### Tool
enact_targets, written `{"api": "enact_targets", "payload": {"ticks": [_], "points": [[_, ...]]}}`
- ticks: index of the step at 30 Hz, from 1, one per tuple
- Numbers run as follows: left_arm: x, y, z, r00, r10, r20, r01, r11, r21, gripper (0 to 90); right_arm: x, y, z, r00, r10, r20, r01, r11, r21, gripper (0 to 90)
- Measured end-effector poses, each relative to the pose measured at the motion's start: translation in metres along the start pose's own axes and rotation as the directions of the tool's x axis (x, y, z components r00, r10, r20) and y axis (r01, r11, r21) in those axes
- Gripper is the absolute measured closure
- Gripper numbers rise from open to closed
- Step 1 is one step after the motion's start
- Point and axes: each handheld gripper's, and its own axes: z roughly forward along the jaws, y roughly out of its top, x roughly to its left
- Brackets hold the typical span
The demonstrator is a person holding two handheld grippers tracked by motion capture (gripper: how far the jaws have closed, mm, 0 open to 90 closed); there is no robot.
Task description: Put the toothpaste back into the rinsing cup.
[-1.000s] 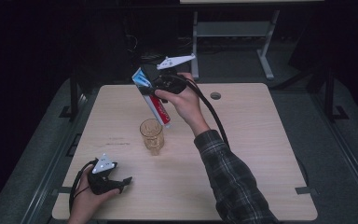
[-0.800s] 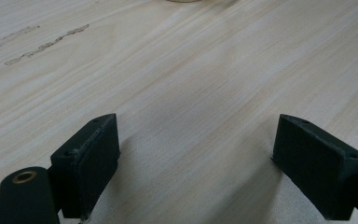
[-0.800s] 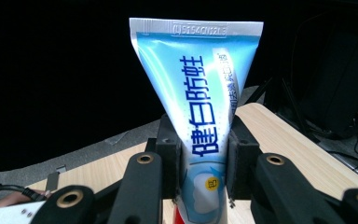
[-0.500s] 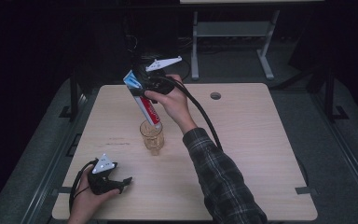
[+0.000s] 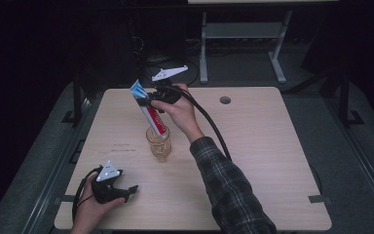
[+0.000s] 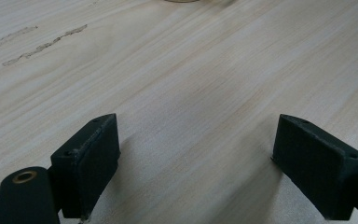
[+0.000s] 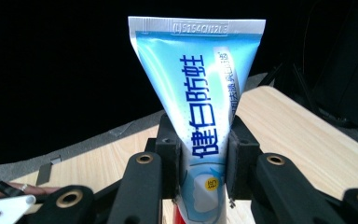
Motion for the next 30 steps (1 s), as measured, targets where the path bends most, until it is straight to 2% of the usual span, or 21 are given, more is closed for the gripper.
{"api": "enact_targets", "payload": {"ticks": [15,30], "points": [[0.0,0.0,0.0,1.0,0.001,-0.001,-0.001,1.0,0.0,13.7,-0.004,-0.035,0.015,0.9997,0.023,-0.013,-0.022,0.998,0.063,70.5],[0.0,0.0,0.0,1.0,0.003,-0.002,-0.003,1.0,0.002,13.7,-0.005,-0.059,0.018,0.9992,0.038,-0.011,-0.036,0.993,0.109,69.2]]}}
